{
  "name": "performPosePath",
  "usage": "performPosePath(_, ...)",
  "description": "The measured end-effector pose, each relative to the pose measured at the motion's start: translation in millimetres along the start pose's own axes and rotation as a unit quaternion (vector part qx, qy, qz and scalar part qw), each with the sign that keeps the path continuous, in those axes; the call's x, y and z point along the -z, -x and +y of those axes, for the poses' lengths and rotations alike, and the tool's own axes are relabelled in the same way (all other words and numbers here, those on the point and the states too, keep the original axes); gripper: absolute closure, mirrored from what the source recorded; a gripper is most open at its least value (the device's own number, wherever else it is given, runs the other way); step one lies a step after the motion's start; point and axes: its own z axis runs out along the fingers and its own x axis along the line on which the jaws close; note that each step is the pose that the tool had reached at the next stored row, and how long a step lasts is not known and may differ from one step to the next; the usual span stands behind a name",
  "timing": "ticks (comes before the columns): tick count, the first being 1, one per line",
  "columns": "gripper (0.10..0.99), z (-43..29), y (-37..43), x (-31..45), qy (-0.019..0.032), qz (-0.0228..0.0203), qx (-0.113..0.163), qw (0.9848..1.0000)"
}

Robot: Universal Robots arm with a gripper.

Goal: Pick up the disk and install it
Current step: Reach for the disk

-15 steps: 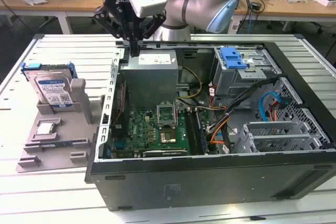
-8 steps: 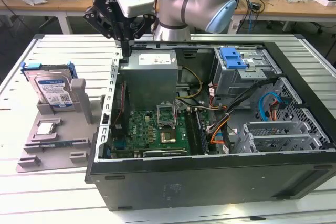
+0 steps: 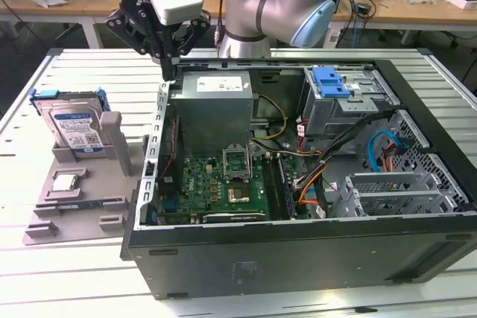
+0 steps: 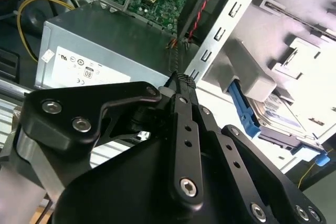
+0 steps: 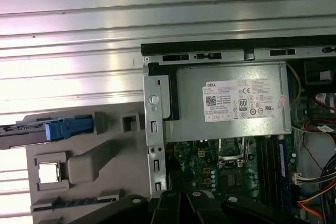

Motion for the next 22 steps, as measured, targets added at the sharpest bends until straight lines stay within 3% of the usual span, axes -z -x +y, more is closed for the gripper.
performPosePath(22,0.98,-2.6,-35.5,1.0,0.0,0.0,0.0,1.0)
